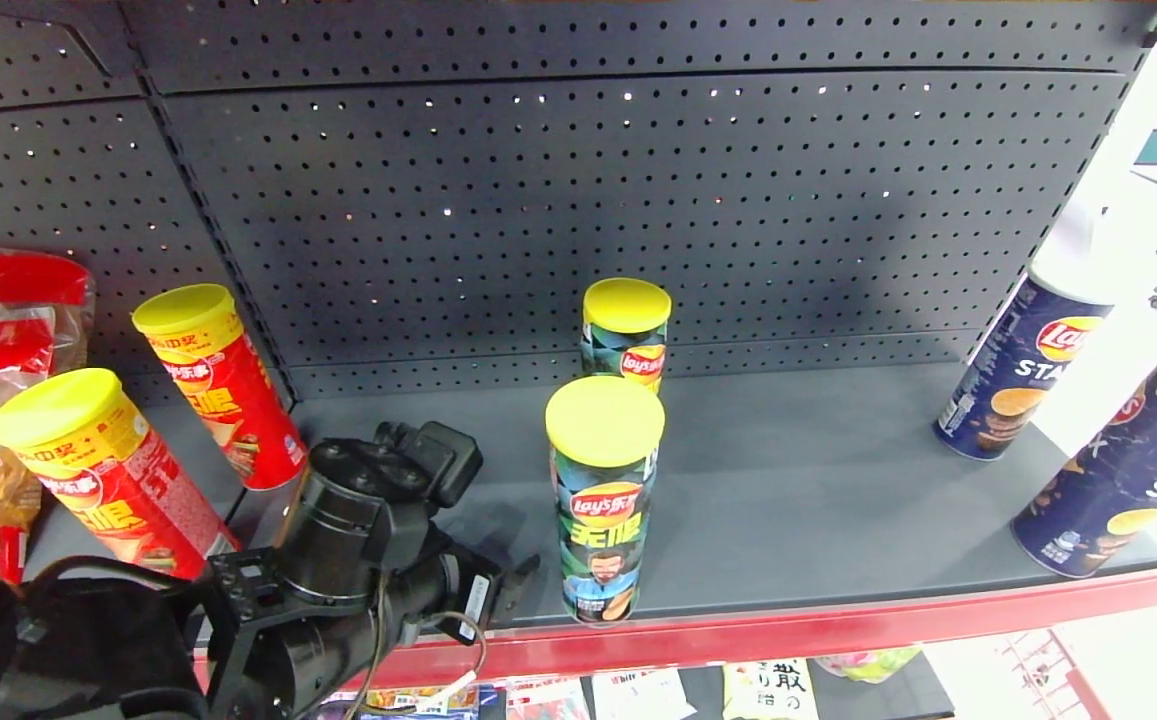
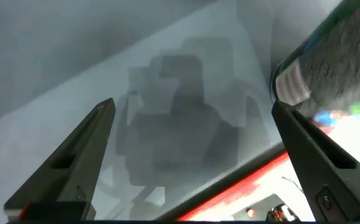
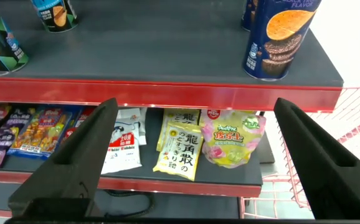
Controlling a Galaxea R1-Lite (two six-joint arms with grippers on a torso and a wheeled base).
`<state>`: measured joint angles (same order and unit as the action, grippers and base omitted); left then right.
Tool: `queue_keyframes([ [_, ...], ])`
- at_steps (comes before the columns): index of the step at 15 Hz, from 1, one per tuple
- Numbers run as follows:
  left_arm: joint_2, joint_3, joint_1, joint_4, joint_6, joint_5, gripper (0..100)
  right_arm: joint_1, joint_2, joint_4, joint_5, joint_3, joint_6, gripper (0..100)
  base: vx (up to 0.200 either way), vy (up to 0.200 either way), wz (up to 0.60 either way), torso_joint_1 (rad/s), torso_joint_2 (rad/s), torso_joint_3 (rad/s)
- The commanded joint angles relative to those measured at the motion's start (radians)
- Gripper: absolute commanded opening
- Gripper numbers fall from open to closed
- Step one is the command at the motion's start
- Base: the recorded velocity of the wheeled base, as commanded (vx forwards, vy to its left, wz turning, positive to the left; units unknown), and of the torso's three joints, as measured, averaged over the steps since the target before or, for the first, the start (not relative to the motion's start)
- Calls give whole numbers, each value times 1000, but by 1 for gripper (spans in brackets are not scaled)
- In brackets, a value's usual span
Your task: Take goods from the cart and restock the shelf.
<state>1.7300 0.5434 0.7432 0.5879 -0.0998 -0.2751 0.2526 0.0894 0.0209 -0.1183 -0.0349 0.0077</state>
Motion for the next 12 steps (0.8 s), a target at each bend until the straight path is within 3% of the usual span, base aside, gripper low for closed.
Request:
queue_keyframes([
  [1, 14, 13, 1, -2, 2, -1, 100, 1, 3, 1, 0, 0, 0, 100, 0, 0, 0, 0, 0, 0],
  [12, 39, 20, 33, 0, 2, -1, 100, 1, 3, 1, 0, 0, 0, 100, 0, 0, 0, 0, 0, 0],
])
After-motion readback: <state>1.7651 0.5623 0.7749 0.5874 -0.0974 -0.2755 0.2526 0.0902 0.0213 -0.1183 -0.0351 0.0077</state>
